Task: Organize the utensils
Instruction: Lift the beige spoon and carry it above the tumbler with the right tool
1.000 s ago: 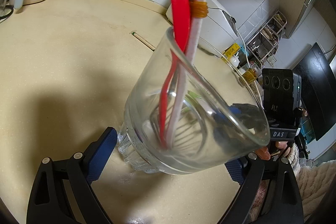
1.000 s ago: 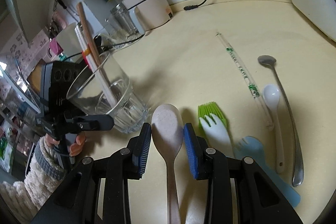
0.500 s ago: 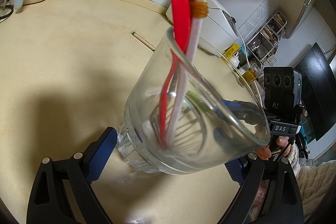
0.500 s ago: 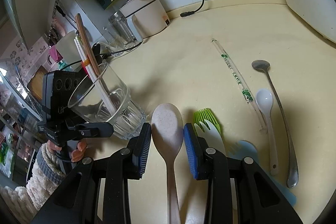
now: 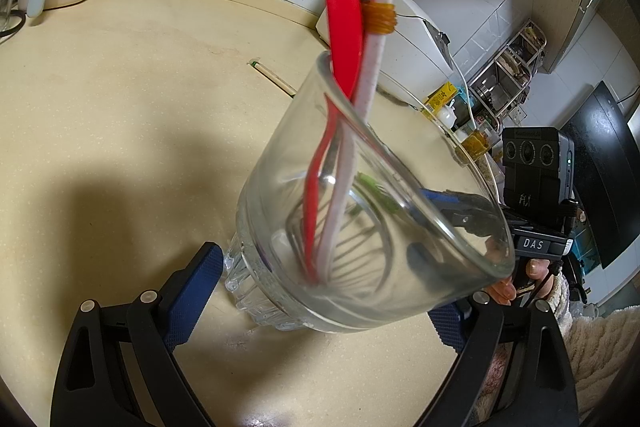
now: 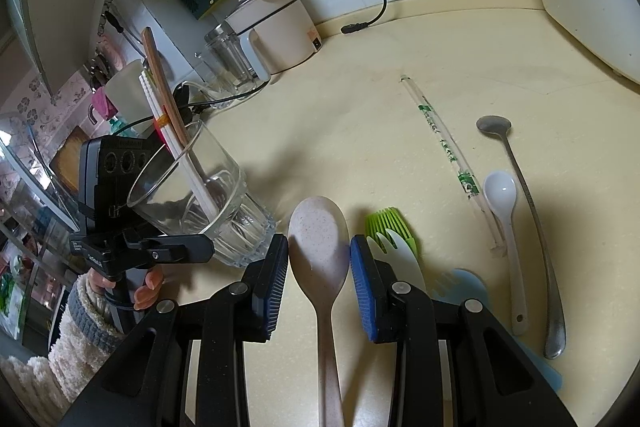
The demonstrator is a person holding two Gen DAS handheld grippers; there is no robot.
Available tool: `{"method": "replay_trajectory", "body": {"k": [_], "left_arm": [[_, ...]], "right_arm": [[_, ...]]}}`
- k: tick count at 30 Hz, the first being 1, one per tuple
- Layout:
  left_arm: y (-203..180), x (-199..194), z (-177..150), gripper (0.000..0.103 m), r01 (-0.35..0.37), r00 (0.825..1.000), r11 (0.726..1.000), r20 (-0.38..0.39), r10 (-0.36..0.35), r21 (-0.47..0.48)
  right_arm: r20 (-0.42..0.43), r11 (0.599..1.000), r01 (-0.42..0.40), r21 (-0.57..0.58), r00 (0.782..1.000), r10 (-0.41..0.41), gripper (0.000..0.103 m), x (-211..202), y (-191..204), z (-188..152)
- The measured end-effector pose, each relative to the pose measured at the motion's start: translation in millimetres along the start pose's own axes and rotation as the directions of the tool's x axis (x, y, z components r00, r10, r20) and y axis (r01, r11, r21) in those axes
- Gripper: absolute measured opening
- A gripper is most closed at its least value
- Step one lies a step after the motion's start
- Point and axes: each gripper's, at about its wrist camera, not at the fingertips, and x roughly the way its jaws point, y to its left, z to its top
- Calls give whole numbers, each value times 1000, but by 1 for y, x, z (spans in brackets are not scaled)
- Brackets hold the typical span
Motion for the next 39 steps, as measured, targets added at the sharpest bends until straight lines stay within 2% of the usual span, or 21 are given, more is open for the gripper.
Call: {"method": "replay_trajectory", "body": {"k": [39], "left_arm": [[0,0,-1,95,-2,1000,1000,-1,2,2]], "right_arm": [[83,998,47,37,995,-50,32,-15,-11,11]]}}
